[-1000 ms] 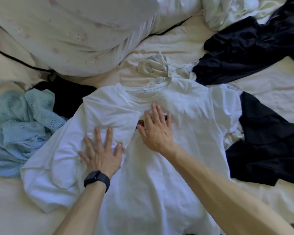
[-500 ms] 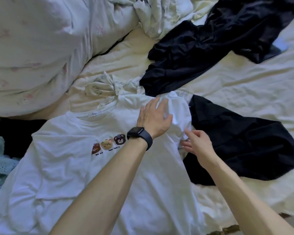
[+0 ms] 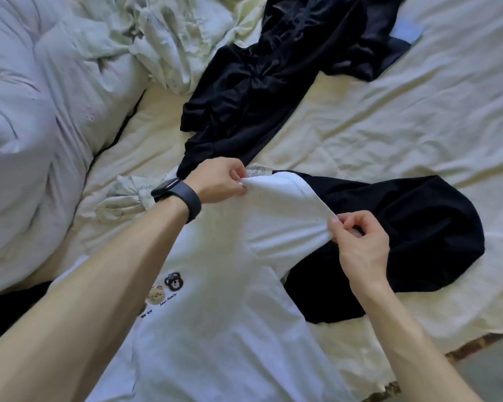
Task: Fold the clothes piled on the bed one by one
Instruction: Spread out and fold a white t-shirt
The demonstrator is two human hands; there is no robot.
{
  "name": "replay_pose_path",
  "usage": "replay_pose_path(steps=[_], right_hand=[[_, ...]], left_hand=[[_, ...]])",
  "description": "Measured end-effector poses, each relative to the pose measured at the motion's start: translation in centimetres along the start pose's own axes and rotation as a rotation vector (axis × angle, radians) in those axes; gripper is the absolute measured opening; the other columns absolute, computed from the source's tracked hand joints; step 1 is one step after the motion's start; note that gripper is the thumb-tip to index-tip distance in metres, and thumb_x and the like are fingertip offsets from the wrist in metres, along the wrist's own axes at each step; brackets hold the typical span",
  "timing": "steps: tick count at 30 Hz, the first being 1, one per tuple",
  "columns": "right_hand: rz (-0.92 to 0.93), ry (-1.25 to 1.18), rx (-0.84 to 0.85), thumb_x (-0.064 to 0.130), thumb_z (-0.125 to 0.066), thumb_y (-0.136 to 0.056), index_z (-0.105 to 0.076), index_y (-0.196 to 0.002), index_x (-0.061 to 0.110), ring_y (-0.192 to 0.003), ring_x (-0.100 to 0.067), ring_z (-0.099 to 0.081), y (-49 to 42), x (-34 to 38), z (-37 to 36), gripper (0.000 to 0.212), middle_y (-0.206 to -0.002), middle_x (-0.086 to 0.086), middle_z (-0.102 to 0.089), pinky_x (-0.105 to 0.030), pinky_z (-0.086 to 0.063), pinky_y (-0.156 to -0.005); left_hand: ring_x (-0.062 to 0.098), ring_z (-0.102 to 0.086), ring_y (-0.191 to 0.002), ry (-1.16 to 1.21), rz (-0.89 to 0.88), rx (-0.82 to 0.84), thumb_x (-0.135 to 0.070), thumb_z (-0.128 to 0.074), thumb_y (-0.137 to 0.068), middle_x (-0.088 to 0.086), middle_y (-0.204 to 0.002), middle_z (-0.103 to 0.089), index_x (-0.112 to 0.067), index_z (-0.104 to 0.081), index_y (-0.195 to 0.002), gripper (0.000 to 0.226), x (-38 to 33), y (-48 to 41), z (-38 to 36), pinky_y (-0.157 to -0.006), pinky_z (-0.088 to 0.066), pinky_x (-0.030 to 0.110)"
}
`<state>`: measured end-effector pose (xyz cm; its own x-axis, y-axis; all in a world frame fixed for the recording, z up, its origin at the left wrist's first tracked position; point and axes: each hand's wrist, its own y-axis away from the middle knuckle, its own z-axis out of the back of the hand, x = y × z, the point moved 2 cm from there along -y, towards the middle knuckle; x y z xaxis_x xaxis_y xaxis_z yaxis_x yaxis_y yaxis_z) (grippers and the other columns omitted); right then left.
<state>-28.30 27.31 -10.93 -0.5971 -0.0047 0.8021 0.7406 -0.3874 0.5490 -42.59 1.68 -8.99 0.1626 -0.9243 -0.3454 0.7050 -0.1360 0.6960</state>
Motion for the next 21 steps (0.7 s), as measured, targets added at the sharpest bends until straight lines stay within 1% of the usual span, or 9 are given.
replay_pose_path(steps=[3, 6, 8, 10, 13, 15, 17, 19, 21], right_hand=[[-0.207, 0.082, 0.020, 0.030, -0.076, -0.088, -0.062, -0.095, 0.024, -0.084, -0.012, -0.071, -1.0, -1.1, 1.3, 0.017, -0.099, 0.008, -0.069, -0.045, -0.059, -0.091], [-0.341, 0.136, 0.121, 0.063, -0.073, -0.081, -0.058, -0.105, 0.033, -0.078, -0.007, -0.073, -0.9, -2.0, 1.3, 0.041, -0.098, 0.012, -0.069, -0.038, -0.063, -0.078], [-0.364, 0.225, 0.188, 0.070, -0.072, -0.075, -0.055, -0.100, 0.037, -0.076, -0.007, -0.072, -0.8, -2.5, 0.8, 0.045, -0.091, 0.014, -0.069, -0.034, -0.062, -0.073], [-0.377, 0.245, 0.242, 0.064, -0.074, -0.078, -0.060, -0.098, 0.034, -0.078, -0.008, -0.072, -0.7, -2.9, 0.1, 0.039, -0.090, 0.011, -0.071, -0.032, -0.061, -0.070], [-0.391, 0.142, 0.266, 0.045, -0.074, -0.088, -0.070, -0.091, 0.024, -0.075, -0.005, -0.070, -1.0, -3.5, -0.5, 0.022, -0.091, 0.006, -0.075, -0.025, -0.058, -0.062], [-0.384, 0.052, 0.241, 0.037, -0.072, -0.090, -0.067, -0.082, 0.019, -0.067, -0.001, -0.068, -1.2, -3.6, -0.3, 0.020, -0.085, 0.005, -0.071, -0.019, -0.052, -0.054], [-0.358, -0.044, 0.189, 0.033, -0.073, -0.091, -0.064, -0.082, 0.020, -0.066, -0.001, -0.068, -1.3, -3.8, 0.0, 0.018, -0.082, 0.007, -0.068, -0.017, -0.051, -0.053], [-0.328, -0.158, 0.157, 0.029, -0.073, -0.091, -0.066, -0.093, 0.024, -0.071, -0.004, -0.071, -1.2, -3.7, 0.3, 0.010, -0.087, 0.007, -0.073, -0.019, -0.052, -0.055], [-0.307, -0.238, 0.155, 0.027, -0.074, -0.093, -0.064, -0.101, 0.023, -0.075, -0.008, -0.073, -0.8, -3.7, 0.3, 0.013, -0.091, 0.007, -0.075, -0.020, -0.053, -0.055]], left_hand=[[0.024, -0.053, -0.115, 0.047, 0.082, 0.163, -0.029, -0.074, -0.082, -0.004, -0.119, -0.052, -0.030, -0.052, -0.132, 0.055, -1.6, -1.4, -1.2, -0.092, -0.046, 0.033], [0.020, -0.056, -0.105, 0.148, 0.134, 0.108, -0.044, -0.065, -0.089, -0.011, -0.106, -0.057, -0.029, -0.061, -0.106, 0.023, -2.9, -3.1, -2.7, -0.080, -0.046, 0.026], [0.017, -0.057, -0.099, 0.156, 0.144, 0.052, -0.058, -0.061, -0.086, -0.010, -0.104, -0.061, -0.027, -0.061, -0.102, 0.035, -3.8, -3.9, -3.3, -0.078, -0.046, 0.028], [0.018, -0.058, -0.096, 0.131, 0.154, 0.114, -0.064, -0.065, -0.078, -0.003, -0.102, -0.062, -0.019, -0.064, -0.102, 0.050, -4.6, -4.6, -3.8, -0.085, -0.049, 0.033], [0.018, -0.051, -0.071, 0.078, 0.189, 0.146, -0.047, -0.071, -0.083, 0.000, -0.075, -0.053, -0.012, -0.059, -0.075, 0.039, -5.6, -5.2, -3.5, -0.064, -0.041, 0.029], [0.017, -0.056, -0.076, 0.088, 0.139, 0.127, -0.030, -0.072, -0.086, -0.001, -0.077, -0.059, -0.012, -0.070, -0.084, 0.019, -6.4, -5.5, -2.9, -0.066, -0.043, 0.026], [0.004, -0.057, -0.066, 0.321, 0.071, 0.030, -0.014, -0.069, -0.086, -0.012, -0.068, -0.060, -0.017, -0.071, -0.090, 0.006, -7.2, -5.6, -2.1, -0.058, -0.044, 0.017], [-0.003, -0.045, -0.044, 0.534, 0.020, -0.080, -0.004, -0.061, -0.086, -0.019, -0.050, -0.051, -0.019, -0.070, -0.087, 0.017, -7.9, -5.5, -1.5, -0.044, -0.035, 0.011], [-0.002, -0.042, -0.044, 0.545, -0.010, -0.116, -0.009, -0.060, -0.089, -0.018, -0.058, -0.056, -0.021, -0.071, -0.094, 0.017, -8.2, -5.5, -1.4, -0.045, -0.035, 0.012]])
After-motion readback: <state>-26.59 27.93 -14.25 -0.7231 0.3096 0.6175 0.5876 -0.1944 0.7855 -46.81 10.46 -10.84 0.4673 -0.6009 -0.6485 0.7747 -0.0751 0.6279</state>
